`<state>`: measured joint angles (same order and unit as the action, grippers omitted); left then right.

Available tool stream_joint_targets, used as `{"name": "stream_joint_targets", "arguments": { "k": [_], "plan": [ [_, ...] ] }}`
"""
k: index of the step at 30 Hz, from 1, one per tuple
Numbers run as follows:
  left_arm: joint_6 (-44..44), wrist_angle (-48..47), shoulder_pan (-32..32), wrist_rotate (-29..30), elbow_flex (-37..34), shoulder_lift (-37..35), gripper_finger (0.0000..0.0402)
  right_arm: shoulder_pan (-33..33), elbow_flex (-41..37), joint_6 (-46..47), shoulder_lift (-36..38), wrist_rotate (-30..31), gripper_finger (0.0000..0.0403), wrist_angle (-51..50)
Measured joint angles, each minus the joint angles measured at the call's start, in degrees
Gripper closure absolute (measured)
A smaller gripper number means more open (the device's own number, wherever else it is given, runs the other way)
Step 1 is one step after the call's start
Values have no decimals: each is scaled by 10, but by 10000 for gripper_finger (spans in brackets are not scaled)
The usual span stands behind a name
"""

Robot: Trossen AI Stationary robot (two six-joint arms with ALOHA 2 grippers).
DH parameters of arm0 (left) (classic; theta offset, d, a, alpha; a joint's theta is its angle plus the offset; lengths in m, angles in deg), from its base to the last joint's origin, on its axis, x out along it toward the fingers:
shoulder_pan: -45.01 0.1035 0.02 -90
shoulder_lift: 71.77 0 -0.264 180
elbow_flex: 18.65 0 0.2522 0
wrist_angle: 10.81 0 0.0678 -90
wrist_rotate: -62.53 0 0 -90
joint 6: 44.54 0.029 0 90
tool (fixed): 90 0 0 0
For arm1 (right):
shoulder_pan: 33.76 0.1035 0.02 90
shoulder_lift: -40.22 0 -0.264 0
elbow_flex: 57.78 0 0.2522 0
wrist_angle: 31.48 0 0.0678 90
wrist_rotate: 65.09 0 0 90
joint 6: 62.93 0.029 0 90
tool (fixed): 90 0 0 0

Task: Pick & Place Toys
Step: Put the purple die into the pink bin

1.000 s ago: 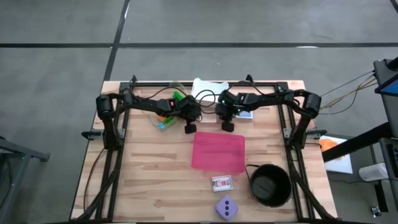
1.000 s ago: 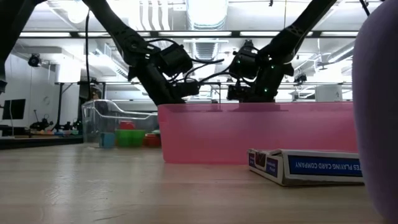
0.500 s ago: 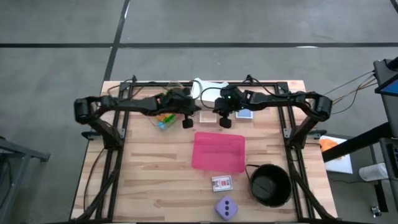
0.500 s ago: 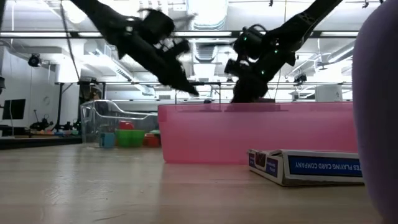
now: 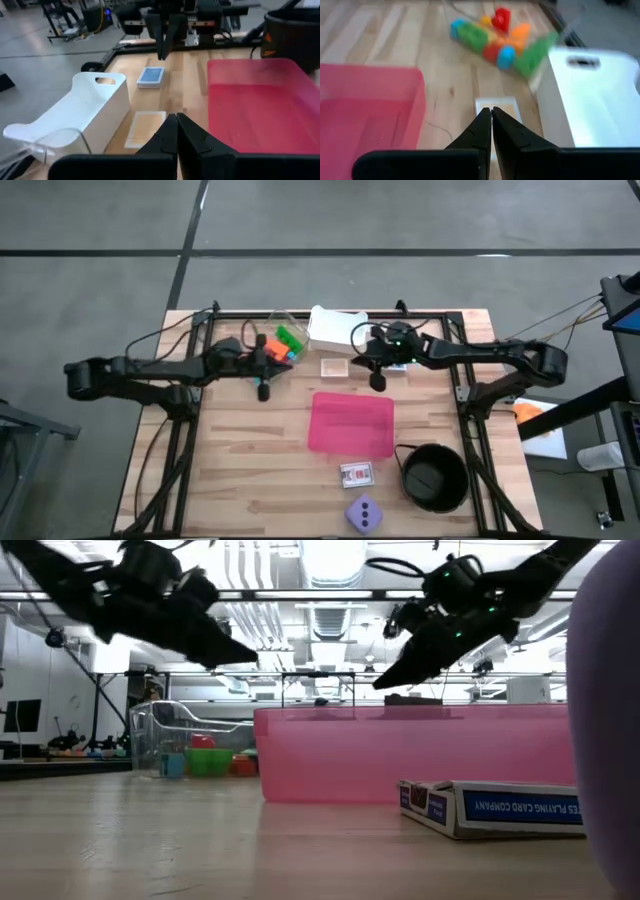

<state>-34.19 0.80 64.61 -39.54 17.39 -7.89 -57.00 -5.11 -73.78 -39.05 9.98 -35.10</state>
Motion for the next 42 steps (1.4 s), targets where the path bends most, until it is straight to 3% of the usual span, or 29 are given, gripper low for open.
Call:
{"name": "stream_joint_targets", "arguments": {
  "k": [7, 13, 19, 23, 28, 34, 42],
  "plan": [
    [-48, 52, -1, -2, -100, -81, 401, -1, 4, 45, 66, 80, 385, -175],
    [-55, 102, -1, -5, -146, -94, 401, -1, 10, 85, 67, 94, 366, -238],
    [-48, 102, -1, -5, -150, -93, 401, 6, 30, 85, 35, 100, 256, -244],
    [-48, 100, -1, -5, -151, -93, 401, 15, 66, 63, -13, 68, 174, -257],
    [-48, 97, -2, -5, -151, -93, 401, 40, 134, 61, -72, 40, 115, -314],
    [-46, 95, -2, -5, -151, -93, 401, 93, 196, 60, -112, 40, 106, -373],
    [-44, 92, 0, 11, -151, -93, 401, 183, 223, 113, -79, 39, 106, -382]
  ]
}}
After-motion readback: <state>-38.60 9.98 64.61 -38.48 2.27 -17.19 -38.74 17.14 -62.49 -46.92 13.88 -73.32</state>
